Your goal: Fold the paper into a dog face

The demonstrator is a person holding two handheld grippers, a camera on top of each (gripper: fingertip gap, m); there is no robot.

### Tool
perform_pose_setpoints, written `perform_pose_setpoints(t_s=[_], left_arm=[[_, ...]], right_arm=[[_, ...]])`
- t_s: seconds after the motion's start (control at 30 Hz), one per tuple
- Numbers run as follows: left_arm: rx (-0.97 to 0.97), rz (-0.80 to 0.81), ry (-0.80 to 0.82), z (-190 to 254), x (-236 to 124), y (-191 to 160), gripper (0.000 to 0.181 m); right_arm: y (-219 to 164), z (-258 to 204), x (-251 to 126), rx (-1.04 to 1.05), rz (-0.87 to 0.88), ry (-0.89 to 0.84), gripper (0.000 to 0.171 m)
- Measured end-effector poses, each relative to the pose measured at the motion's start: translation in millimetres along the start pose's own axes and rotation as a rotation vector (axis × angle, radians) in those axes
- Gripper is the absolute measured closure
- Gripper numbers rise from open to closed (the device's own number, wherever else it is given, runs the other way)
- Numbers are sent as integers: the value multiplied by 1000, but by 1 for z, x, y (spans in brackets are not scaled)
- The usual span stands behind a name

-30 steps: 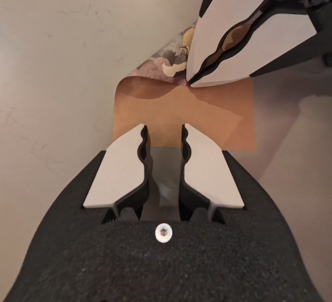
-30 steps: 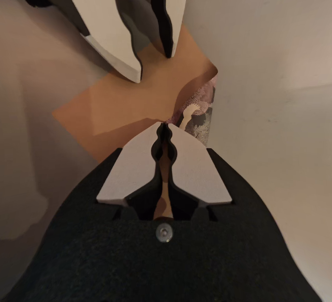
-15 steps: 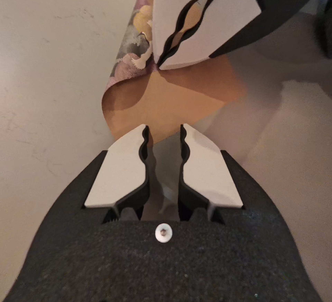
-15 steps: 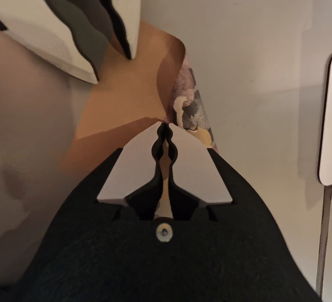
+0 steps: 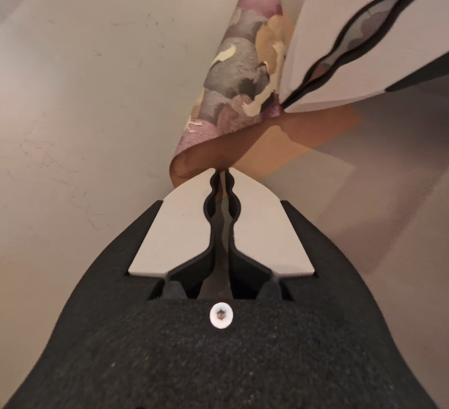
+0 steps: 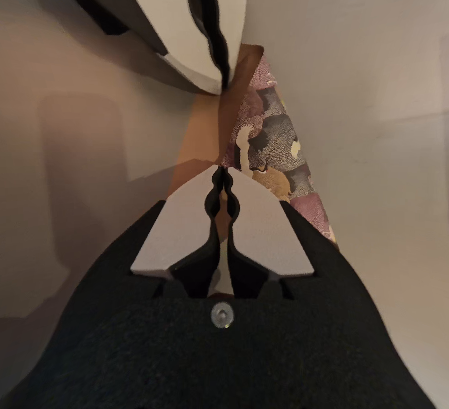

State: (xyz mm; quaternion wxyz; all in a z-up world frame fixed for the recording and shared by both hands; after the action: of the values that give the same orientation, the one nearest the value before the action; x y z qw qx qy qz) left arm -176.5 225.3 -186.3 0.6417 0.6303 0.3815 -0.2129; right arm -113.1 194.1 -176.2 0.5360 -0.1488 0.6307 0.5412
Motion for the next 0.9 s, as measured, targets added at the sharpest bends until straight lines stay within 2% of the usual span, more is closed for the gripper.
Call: perform_pose_setpoints(t_s=[0.37,0.77,0.9], left_arm=[[23,-8,35,-1,0,0,181],[49,-10,44,0,-1,-1,181],[95,-16,3,7,-5,-5,179]], right_arm=[[-16,-29,-11,50,-19,18,171],[-23,-31,-8,59,-50,-31,171],[-21,-27,-5,51,-44,-42,171]])
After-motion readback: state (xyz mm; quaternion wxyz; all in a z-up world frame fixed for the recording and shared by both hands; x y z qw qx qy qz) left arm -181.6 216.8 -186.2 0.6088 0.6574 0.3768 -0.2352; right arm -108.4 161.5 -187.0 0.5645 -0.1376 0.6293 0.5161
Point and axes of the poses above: each gripper's, where its closed fingertips meet, x out along the fingers, y out of its top, z = x × y across the jaws, the point moved 1 cm from there along -x, back along the fingers, and after that the axes turned 5 degrees about x, right-handed, at the moved point
